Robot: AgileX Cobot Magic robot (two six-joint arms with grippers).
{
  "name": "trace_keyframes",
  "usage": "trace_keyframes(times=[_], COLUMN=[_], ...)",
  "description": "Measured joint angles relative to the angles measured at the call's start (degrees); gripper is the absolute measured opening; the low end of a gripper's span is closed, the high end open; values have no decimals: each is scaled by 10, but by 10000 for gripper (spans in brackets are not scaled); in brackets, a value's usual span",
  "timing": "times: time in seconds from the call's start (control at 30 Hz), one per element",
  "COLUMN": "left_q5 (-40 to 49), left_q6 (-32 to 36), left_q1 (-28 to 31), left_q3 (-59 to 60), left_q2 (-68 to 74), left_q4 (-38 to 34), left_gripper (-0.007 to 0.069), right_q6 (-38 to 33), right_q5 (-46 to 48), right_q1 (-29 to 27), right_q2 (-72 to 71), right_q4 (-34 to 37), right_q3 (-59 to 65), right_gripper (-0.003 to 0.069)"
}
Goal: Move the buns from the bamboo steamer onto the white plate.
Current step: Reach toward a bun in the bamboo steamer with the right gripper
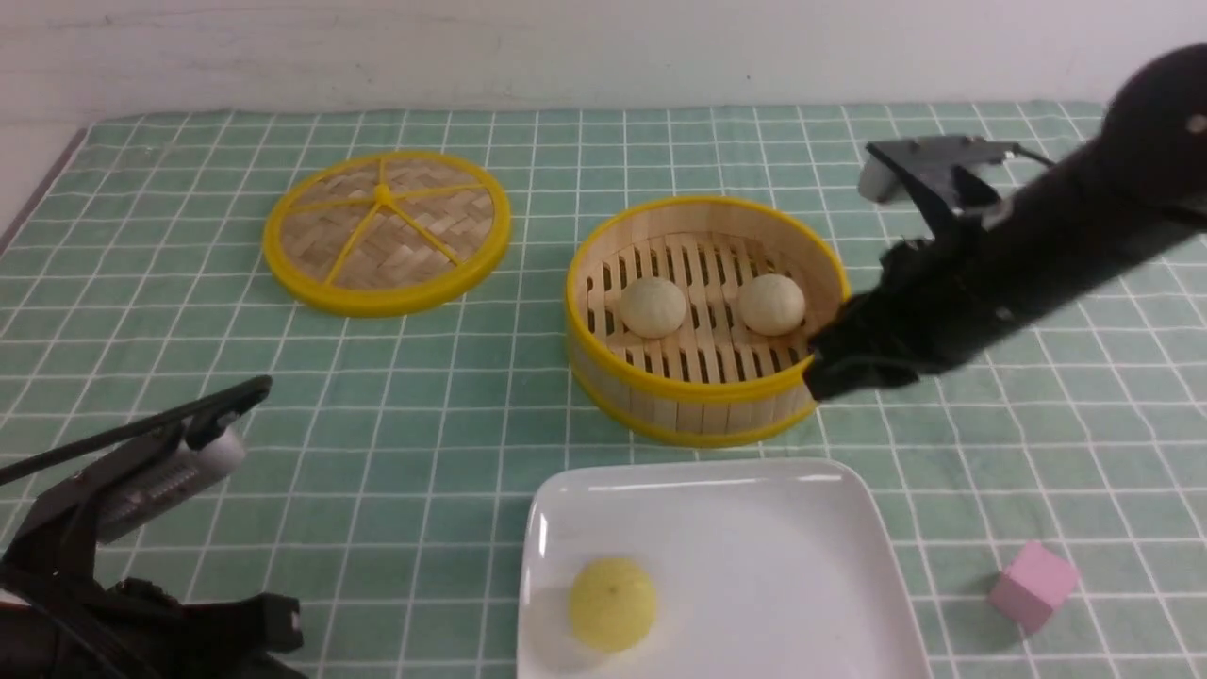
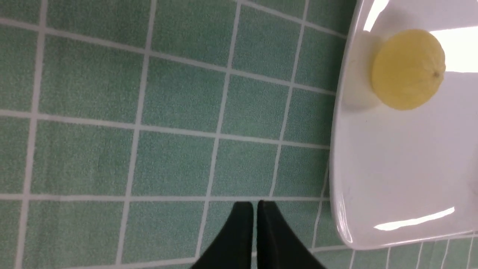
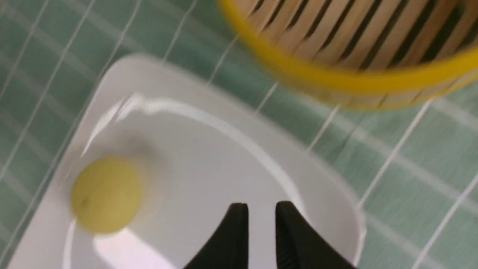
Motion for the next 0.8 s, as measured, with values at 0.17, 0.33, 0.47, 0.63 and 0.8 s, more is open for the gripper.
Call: trace_keyframes(times=[0.17,0.33,0.47,0.63,0.8], left_q5=[-32,-30,-29,-28,-28], left_q6=[-23,-24,-25,-25,-25], left_q1=[0,0,0,0,0], left_q3=[0,0,0,0,0], left_q2=[0,0,0,0,0], left_q4=[0,-21,-33,-34,-35], left_gripper=[119,188,223,236,236], right_q6=[31,33,33,33,33], right_q5=[-62,-116,-143,-147,-139], right_q1=[0,0,0,0,0], right_q2=[108,174,213,232,228], right_q4=[-87,-134,-166,-176,-170], right_q3=[-109,-155,-165,-168,-171], right_gripper=[328,389,383,266,41])
